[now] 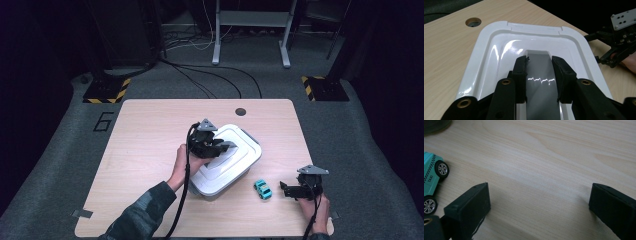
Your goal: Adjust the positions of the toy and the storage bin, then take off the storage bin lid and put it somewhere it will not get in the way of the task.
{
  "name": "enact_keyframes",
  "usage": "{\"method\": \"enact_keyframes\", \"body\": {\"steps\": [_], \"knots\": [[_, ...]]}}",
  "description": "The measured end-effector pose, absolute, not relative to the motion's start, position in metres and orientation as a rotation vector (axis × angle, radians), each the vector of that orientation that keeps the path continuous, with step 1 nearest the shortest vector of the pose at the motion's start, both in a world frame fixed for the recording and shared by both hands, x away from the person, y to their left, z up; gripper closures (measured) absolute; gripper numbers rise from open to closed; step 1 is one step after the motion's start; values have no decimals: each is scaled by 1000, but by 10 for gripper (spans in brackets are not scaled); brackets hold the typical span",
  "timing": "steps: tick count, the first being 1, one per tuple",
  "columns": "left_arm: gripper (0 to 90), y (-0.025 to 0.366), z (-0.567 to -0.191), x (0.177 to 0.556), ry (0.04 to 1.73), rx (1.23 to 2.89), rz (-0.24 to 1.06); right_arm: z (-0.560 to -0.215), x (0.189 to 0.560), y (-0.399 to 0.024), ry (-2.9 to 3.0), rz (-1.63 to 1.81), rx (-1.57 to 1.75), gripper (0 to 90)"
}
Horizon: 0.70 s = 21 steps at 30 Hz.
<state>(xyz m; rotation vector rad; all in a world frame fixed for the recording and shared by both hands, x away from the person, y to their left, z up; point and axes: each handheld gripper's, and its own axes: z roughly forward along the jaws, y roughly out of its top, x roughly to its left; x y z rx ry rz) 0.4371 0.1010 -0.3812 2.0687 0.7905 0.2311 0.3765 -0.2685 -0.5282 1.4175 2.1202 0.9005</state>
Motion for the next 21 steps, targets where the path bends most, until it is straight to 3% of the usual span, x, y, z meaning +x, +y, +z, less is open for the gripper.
{"method": "enact_keyframes", "body": {"steps": [21], "knots": [[665, 116, -358, 434, 766, 2033, 273, -528, 377, -269, 2121, 900, 1417, 30]]}}
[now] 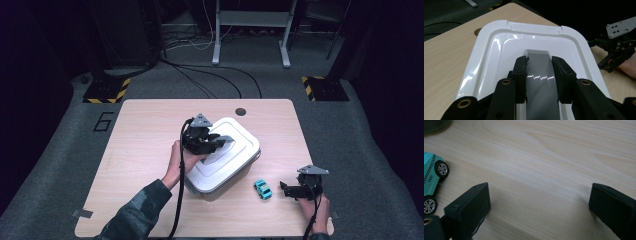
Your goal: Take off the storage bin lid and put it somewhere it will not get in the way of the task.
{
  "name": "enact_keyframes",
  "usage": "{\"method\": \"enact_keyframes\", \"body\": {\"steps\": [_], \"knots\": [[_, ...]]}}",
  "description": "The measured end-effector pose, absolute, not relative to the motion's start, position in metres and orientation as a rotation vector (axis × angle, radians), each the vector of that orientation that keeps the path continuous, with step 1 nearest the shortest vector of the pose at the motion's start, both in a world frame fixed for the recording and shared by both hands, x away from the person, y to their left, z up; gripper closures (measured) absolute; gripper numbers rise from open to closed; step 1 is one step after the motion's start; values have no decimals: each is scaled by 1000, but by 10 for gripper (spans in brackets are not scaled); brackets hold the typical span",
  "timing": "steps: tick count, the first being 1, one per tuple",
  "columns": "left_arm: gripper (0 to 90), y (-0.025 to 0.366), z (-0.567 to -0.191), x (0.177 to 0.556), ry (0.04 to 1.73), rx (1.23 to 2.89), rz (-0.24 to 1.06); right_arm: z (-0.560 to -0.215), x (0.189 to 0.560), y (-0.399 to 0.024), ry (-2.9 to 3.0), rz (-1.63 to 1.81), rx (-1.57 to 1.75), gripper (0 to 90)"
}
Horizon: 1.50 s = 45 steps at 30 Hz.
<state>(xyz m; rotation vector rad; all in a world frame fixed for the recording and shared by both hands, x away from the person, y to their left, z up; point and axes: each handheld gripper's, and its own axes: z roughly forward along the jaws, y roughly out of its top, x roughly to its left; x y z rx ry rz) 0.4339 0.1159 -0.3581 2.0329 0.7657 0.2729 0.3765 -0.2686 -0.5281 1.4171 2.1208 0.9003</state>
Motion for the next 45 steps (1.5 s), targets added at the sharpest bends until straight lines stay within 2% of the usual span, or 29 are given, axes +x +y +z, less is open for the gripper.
{"method": "enact_keyframes", "body": {"steps": [21, 45], "knots": [[665, 141, -337, 436, 787, 1988, 329, -528, 376, -268, 2119, 900, 1422, 30], [665, 194, -323, 449, 900, 1929, 419, -528, 376, -269, 2114, 896, 1425, 30]]}}
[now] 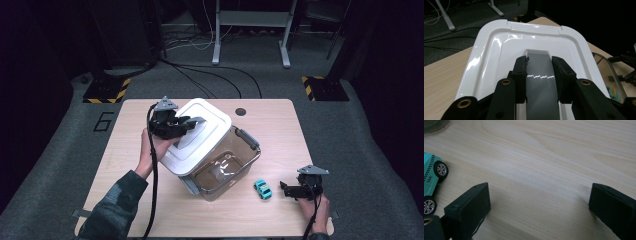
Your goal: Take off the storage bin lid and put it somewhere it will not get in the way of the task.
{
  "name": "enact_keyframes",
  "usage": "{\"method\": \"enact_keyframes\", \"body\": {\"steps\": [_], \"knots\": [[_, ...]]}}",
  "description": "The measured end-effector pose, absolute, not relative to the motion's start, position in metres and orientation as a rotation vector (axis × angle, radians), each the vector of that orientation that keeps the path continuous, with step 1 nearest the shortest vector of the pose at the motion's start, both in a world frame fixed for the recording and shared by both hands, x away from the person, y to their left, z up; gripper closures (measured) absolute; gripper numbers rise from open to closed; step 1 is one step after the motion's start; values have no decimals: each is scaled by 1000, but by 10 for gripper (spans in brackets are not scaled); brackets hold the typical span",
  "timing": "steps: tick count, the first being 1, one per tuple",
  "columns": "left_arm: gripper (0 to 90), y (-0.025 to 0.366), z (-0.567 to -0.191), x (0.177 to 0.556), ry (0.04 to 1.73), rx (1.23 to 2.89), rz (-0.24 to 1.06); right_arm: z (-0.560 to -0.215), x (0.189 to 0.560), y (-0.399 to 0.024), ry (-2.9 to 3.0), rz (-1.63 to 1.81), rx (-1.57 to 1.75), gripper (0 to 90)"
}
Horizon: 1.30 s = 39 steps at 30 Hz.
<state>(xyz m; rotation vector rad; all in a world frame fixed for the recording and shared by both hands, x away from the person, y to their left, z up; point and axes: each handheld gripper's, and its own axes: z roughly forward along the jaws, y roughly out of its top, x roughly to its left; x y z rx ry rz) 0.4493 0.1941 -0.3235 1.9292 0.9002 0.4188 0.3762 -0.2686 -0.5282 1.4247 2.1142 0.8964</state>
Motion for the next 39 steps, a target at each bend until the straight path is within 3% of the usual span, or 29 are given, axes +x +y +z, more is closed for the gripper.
{"method": "enact_keyframes", "body": {"steps": [39], "knots": [[665, 255, -323, 465, 1073, 1854, 495, -528, 376, -268, 2110, 898, 1428, 31]]}}
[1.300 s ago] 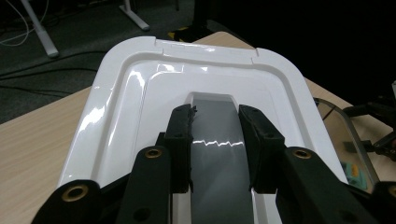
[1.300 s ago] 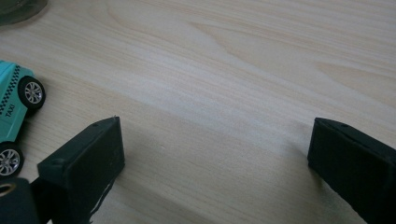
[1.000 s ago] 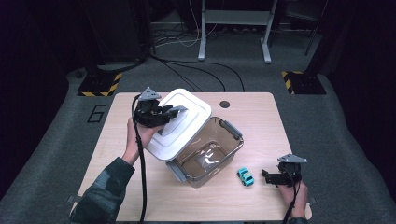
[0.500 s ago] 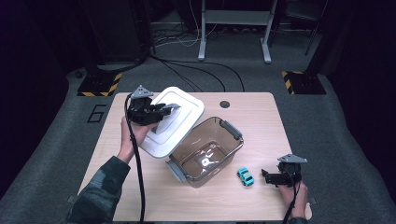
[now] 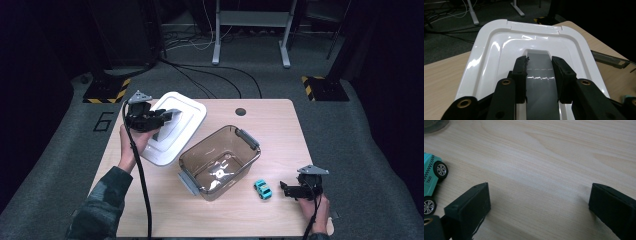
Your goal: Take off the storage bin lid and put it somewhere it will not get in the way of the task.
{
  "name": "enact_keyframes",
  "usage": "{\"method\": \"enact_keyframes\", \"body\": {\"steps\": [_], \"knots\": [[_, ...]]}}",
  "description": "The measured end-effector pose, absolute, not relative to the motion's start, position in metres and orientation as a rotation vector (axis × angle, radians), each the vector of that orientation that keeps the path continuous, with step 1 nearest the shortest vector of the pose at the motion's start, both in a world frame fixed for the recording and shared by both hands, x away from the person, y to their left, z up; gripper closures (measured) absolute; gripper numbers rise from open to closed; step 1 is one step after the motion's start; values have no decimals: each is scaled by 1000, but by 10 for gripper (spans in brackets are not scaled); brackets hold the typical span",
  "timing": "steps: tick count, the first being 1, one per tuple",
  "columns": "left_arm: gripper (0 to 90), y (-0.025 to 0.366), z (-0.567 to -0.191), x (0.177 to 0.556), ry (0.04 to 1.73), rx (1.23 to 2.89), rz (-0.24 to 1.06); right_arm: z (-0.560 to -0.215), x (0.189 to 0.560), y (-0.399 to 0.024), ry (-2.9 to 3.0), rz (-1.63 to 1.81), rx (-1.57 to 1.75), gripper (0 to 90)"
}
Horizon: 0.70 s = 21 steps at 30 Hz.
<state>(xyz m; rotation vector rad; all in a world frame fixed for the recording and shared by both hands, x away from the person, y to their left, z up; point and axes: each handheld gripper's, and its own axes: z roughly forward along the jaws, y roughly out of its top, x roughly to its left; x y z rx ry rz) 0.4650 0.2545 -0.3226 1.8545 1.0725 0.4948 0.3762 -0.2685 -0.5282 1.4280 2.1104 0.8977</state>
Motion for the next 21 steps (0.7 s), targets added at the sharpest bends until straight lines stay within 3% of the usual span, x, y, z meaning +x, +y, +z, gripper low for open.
{"method": "enact_keyframes", "body": {"steps": [21], "knots": [[665, 298, -353, 483, 1292, 1774, 509, -528, 376, -268, 2109, 898, 1428, 31]]}}
